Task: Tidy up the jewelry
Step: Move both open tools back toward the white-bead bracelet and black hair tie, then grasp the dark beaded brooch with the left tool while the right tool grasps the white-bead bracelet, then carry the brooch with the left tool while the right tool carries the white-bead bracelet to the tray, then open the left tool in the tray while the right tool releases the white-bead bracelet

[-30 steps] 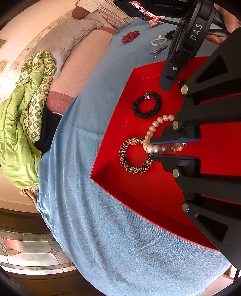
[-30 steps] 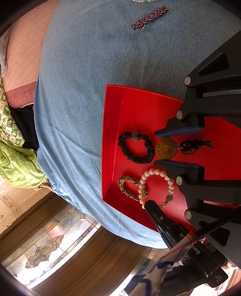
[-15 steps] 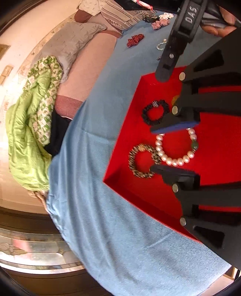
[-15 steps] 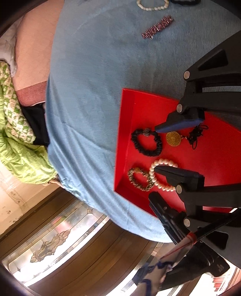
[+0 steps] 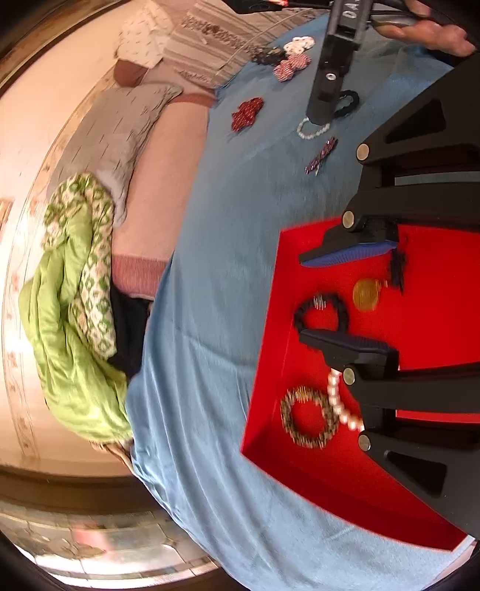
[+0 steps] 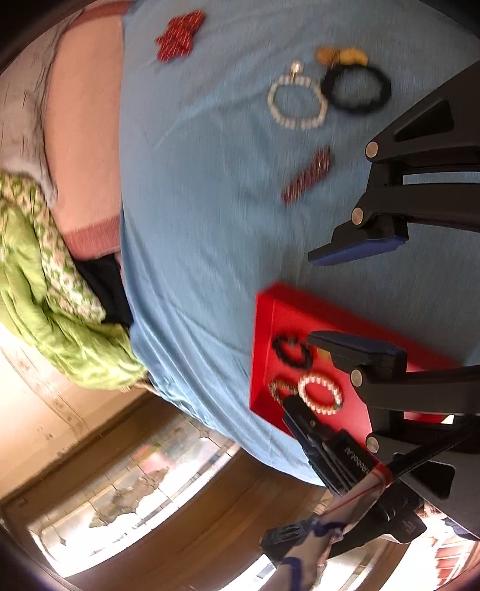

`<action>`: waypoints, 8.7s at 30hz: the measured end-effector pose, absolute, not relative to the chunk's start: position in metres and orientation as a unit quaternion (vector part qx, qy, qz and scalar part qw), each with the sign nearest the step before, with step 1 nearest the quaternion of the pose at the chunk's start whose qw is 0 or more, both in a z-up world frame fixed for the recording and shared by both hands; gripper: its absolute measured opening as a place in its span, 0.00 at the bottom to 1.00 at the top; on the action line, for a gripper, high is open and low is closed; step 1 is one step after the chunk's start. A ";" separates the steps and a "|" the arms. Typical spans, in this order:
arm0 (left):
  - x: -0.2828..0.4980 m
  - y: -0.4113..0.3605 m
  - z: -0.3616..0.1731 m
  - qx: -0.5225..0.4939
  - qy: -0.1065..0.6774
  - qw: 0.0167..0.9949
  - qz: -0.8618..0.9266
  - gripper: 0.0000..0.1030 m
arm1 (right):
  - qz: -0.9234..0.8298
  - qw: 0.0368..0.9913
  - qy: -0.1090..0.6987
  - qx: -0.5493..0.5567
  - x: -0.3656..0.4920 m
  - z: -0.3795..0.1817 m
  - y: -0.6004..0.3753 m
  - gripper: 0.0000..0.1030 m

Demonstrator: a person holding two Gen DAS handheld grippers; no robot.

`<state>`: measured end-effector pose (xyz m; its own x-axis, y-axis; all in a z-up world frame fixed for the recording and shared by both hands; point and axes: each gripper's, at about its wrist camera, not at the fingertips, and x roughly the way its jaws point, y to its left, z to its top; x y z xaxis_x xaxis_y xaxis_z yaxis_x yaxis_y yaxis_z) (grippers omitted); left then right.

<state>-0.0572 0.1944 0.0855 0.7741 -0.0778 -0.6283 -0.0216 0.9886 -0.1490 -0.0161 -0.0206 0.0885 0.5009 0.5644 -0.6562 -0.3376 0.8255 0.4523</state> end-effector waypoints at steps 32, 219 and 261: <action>-0.093 -0.023 0.117 -0.014 0.356 0.918 -0.177 0.35 | 0.134 0.856 0.394 0.306 0.010 0.071 -0.186 0.39; -0.098 0.318 0.050 -0.179 0.398 0.893 0.108 0.19 | 0.380 0.807 0.435 0.123 -0.047 0.061 0.099 0.07; -0.081 0.314 0.040 -0.176 0.419 0.883 0.116 0.25 | 0.337 0.831 0.437 0.070 -0.020 0.062 0.115 0.08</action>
<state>-0.0807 0.3137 0.0396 0.6223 0.0573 -0.7807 -0.3515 0.9116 -0.2133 -0.0201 0.1154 0.0620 0.3902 0.6216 -0.6793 -0.4986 0.7628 0.4117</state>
